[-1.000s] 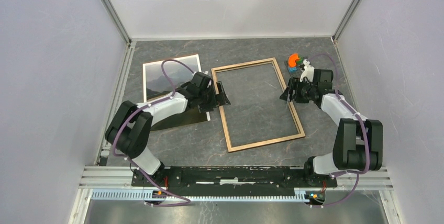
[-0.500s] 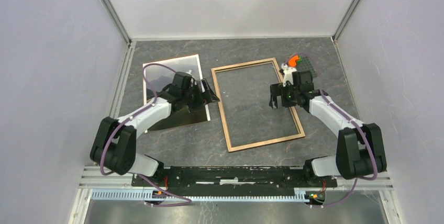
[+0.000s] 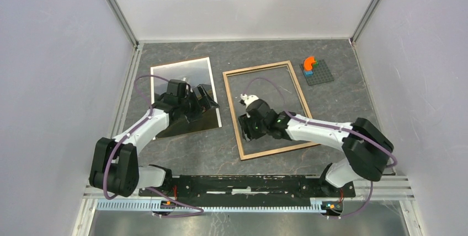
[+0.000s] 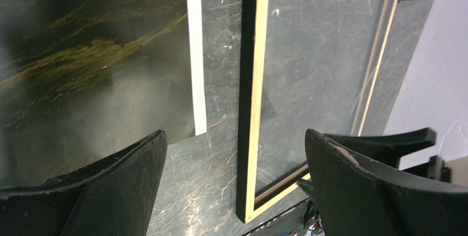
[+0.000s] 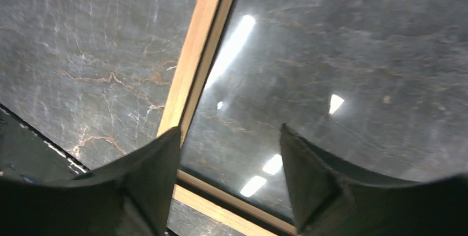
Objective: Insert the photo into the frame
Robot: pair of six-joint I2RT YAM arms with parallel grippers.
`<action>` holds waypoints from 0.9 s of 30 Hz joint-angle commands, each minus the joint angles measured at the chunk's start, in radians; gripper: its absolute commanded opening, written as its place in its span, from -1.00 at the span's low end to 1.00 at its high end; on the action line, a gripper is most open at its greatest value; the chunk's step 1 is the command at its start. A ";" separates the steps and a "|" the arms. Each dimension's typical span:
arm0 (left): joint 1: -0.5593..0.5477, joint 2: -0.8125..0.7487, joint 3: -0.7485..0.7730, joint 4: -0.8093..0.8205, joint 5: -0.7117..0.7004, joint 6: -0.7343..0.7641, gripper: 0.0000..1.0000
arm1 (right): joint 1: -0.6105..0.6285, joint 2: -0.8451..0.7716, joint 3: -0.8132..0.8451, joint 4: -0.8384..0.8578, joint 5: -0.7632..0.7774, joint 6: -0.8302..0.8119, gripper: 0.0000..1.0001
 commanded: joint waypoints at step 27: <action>-0.082 0.223 -0.120 0.494 0.161 -0.316 0.98 | 0.265 0.154 0.133 0.001 0.348 0.241 -0.61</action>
